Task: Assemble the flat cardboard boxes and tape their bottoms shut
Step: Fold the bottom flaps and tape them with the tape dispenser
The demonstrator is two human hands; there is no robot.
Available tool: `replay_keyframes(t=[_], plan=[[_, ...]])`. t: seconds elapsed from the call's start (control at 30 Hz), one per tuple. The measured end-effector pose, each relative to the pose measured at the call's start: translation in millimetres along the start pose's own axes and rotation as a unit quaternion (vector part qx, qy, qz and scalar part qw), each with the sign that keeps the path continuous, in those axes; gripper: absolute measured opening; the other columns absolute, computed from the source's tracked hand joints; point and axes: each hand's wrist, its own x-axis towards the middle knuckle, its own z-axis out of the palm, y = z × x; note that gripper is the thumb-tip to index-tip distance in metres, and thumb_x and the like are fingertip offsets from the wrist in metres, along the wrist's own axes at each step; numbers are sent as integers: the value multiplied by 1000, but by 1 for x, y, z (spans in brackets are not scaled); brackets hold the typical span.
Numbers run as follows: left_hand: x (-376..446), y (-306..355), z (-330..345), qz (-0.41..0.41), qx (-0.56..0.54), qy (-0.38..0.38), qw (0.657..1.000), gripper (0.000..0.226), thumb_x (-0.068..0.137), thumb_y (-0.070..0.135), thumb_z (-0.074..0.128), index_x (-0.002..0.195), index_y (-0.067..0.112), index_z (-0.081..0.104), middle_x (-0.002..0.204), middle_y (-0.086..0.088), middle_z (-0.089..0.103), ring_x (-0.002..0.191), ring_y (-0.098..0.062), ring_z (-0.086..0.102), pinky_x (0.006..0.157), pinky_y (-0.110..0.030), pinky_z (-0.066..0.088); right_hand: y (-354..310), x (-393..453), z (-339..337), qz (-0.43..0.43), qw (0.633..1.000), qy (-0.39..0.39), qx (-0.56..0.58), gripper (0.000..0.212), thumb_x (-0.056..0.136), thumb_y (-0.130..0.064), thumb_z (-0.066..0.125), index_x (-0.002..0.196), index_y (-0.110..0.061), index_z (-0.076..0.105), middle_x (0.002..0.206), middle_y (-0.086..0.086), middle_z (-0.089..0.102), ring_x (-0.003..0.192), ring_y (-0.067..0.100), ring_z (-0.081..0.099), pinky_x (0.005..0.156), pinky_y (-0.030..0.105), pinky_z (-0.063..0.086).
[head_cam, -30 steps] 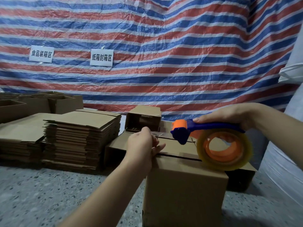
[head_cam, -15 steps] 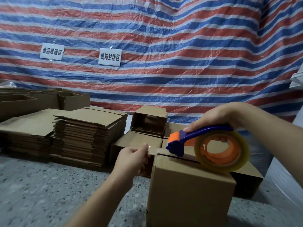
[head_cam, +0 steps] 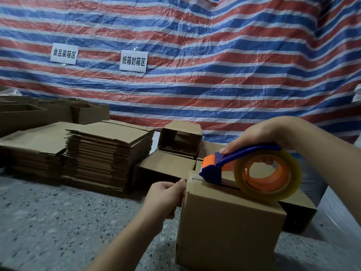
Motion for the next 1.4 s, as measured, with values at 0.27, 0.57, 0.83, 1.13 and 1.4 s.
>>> replay_keyframes(t=[0.27, 0.57, 0.83, 1.13, 1.4], plan=[[1, -9, 9, 16, 24, 32, 999, 49, 96, 47, 53, 79, 2, 65, 69, -7, 52, 51, -12, 38, 44, -22, 29, -1, -6, 3, 0, 1000, 0, 17, 70, 58, -67, 73, 105, -16, 64, 65, 1, 74, 50, 12, 69, 46, 21, 52], [-4, -20, 8, 85, 49, 139, 985, 36, 99, 47, 41, 101, 19, 63, 88, 4, 64, 77, -9, 59, 66, -27, 48, -2, -4, 2, -2, 1000, -12, 11, 71, 58, -68, 75, 106, -18, 64, 70, 3, 76, 55, 14, 71, 51, 24, 54], [-35, -10, 31, 117, 95, -15, 988, 90, 69, 82, 35, 151, 48, 18, 154, 16, 34, 137, -7, 33, 113, -38, 34, -4, 0, 2, -2, 1000, -11, -2, 75, 54, -70, 75, 106, -17, 65, 71, 3, 76, 55, 13, 71, 51, 23, 54], [-35, -6, 20, 225, 228, 22, 947, 71, 89, 69, 42, 150, 50, 11, 139, 39, 13, 129, 14, 21, 110, -20, 22, -5, -1, 2, 4, 1000, -9, 0, 67, 61, -68, 73, 102, -16, 65, 64, 2, 74, 48, 12, 68, 46, 21, 52], [-25, 10, 12, 346, 451, 44, 822, 64, 92, 72, 23, 147, 42, 34, 150, 21, 40, 141, 1, 27, 112, -23, 16, -5, -1, -3, 1, 999, -41, -19, 67, 58, -69, 73, 99, -16, 69, 70, 5, 74, 53, 13, 67, 49, 22, 53]])
